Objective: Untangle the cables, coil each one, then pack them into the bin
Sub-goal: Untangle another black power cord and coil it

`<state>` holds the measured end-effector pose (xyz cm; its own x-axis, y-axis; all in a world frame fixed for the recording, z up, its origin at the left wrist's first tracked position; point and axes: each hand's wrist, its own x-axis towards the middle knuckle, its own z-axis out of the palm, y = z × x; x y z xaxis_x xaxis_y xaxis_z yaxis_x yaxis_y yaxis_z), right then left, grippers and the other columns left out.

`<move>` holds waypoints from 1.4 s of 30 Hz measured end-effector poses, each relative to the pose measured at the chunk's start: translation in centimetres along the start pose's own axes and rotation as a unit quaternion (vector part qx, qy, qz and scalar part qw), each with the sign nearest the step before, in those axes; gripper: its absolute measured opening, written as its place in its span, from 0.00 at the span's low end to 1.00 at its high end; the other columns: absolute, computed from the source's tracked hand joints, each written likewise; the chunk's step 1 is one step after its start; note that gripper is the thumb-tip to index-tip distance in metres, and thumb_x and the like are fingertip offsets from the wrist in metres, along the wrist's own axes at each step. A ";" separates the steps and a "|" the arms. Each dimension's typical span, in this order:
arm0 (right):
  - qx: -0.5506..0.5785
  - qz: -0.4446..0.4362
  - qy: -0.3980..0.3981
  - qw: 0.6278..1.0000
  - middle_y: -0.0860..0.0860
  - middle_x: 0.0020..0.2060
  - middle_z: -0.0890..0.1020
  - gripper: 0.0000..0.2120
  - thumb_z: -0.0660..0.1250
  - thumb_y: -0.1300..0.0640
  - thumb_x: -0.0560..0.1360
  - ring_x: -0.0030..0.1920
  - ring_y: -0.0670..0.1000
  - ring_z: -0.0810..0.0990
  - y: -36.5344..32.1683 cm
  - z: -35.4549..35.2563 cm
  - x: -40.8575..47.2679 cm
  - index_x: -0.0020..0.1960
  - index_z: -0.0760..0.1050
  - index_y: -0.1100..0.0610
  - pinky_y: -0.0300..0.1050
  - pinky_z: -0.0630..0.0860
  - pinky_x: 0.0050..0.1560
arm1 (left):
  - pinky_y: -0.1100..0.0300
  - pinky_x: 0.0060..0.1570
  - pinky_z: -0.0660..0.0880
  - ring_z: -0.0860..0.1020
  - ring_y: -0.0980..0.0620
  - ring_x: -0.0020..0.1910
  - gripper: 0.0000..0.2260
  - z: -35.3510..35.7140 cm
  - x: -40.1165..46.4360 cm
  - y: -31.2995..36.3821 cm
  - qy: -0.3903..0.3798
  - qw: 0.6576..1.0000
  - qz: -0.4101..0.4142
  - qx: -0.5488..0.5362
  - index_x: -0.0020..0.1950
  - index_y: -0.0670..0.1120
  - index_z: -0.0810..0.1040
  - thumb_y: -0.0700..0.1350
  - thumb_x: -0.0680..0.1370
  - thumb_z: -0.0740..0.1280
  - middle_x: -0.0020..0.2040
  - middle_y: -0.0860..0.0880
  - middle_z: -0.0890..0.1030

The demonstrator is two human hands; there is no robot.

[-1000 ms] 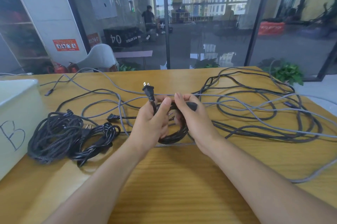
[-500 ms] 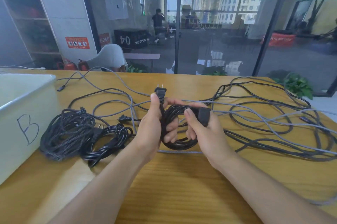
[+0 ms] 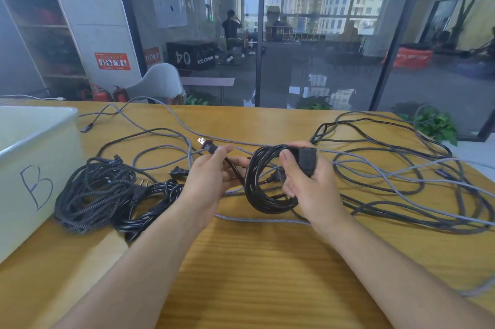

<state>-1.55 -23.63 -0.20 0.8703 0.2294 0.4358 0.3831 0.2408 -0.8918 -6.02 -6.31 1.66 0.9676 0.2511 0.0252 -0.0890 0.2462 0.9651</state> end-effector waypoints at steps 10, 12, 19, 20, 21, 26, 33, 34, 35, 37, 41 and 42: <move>-0.038 0.001 -0.009 0.999 0.47 0.34 0.78 0.02 0.69 0.51 0.80 0.29 0.49 0.69 0.8 0.2 -0.4 0.50 0.80 0.47 0.43 0.67 0.27 | 0.44 0.71 0.72 0.80 0.49 0.57 0.18 0.5 -0.2 -1.2 -0.116 0.986 0.024 0.119 0.65 0.59 0.82 0.59 0.85 0.55 0.52 0.47 0.83; -0.039 -0.003 -0.011 0.999 0.50 0.35 0.80 0.02 0.69 0.50 0.79 0.30 0.51 0.71 0.7 0.3 -0.4 0.49 0.81 0.45 0.43 0.67 0.28 | 0.44 0.68 0.73 0.80 0.49 0.55 0.18 0.9 -0.4 -1.3 -0.120 0.986 0.039 0.105 0.65 0.58 0.82 0.59 0.85 0.56 0.50 0.47 0.83; -0.091 0.008 0.007 0.996 0.61 0.37 0.80 0.07 0.68 0.50 0.83 0.31 0.58 0.73 1.2 0.6 -0.6 0.56 0.80 0.53 0.55 0.70 0.30 | 0.51 0.34 0.71 0.67 0.50 0.27 0.12 2.6 -1.0 -2.0 -0.097 0.980 0.142 0.104 0.63 0.45 0.76 0.52 0.86 0.61 0.31 0.52 0.69; -0.101 0.011 0.003 0.995 0.58 0.36 0.79 0.08 0.68 0.49 0.82 0.31 0.55 0.74 1.2 0.7 -0.6 0.57 0.79 0.52 0.57 0.72 0.32 | 0.54 0.31 0.68 0.65 0.51 0.26 0.10 2.5 -0.9 -2.1 -0.088 0.981 0.141 0.101 0.63 0.45 0.76 0.49 0.87 0.61 0.30 0.53 0.68; -0.112 0.015 -0.005 0.994 0.54 0.36 0.80 0.08 0.68 0.48 0.82 0.33 0.54 0.77 1.1 0.8 -0.6 0.58 0.78 0.51 0.58 0.76 0.37 | 0.56 0.30 0.66 0.64 0.52 0.25 0.09 2.4 -0.9 -2.0 -0.082 0.982 0.139 0.097 0.64 0.46 0.76 0.48 0.87 0.61 0.29 0.54 0.67; -0.156 0.075 -0.056 0.983 0.48 0.52 0.82 0.18 0.72 0.42 0.77 0.51 0.45 0.81 0.7 0.1 -0.3 0.63 0.73 0.44 0.38 0.78 0.54 | 0.56 0.29 0.63 0.62 0.50 0.26 0.09 1.1 -0.4 -0.7 -0.041 0.983 0.159 0.083 0.64 0.47 0.76 0.48 0.86 0.61 0.29 0.52 0.66; -0.158 0.051 -0.021 0.986 0.51 0.46 0.86 0.05 0.74 0.50 0.79 0.48 0.54 0.83 0.9 -0.5 -0.1 0.53 0.82 0.49 0.51 0.79 0.50 | 0.56 0.30 0.64 0.61 0.50 0.27 0.10 0.2 0.3 -0.4 0.008 0.986 0.157 0.051 0.63 0.47 0.76 0.50 0.87 0.61 0.30 0.52 0.63; -0.133 0.069 -0.004 0.989 0.50 0.46 0.86 0.05 0.72 0.51 0.80 0.49 0.52 0.85 1.0 -0.4 -0.1 0.54 0.82 0.50 0.49 0.80 0.47 | 0.56 0.31 0.64 0.61 0.50 0.27 0.10 0.2 0.3 -0.3 0.012 0.986 0.157 0.045 0.62 0.46 0.76 0.50 0.86 0.61 0.30 0.52 0.63; -0.106 0.092 0.014 0.990 0.48 0.47 0.87 0.06 0.71 0.52 0.81 0.50 0.50 0.86 1.1 -0.2 -0.1 0.56 0.82 0.52 0.46 0.82 0.45 | 0.57 0.31 0.65 0.62 0.51 0.27 0.10 0.1 0.4 -0.2 0.015 0.987 0.157 0.037 0.62 0.46 0.76 0.50 0.86 0.61 0.31 0.52 0.63; -0.051 0.140 0.041 0.988 0.49 0.49 0.88 0.07 0.69 0.54 0.83 0.52 0.50 0.86 1.6 0.0 0.0 0.58 0.82 0.55 0.45 0.83 0.46 | 0.59 0.32 0.66 0.62 0.52 0.28 0.11 0.2 0.3 -0.2 0.013 0.987 0.156 0.024 0.62 0.46 0.77 0.51 0.86 0.62 0.32 0.52 0.62; 0.031 0.203 0.049 0.977 0.56 0.50 0.88 0.11 0.68 0.54 0.83 0.51 0.61 0.87 1.8 0.4 -0.1 0.61 0.79 0.59 0.53 0.86 0.50 | 0.59 0.33 0.65 0.60 0.51 0.28 0.11 0.8 -0.1 -0.1 -0.022 0.986 0.159 0.033 0.61 0.45 0.77 0.51 0.86 0.61 0.33 0.50 0.61; 0.044 0.212 0.064 0.974 0.56 0.49 0.88 0.13 0.70 0.54 0.82 0.50 0.60 0.88 1.6 0.4 -0.1 0.63 0.77 0.59 0.53 0.86 0.50 | 0.59 0.32 0.66 0.60 0.51 0.28 0.11 0.9 -0.2 0.0 -0.029 0.986 0.160 0.035 0.61 0.45 0.77 0.50 0.86 0.61 0.33 0.50 0.61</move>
<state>-1.12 -22.92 -1.65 0.9781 0.2080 0.0060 -0.0432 0.2314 -0.9719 -6.04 -7.22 1.86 0.9047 0.2511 0.3443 -0.3773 0.0966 0.9210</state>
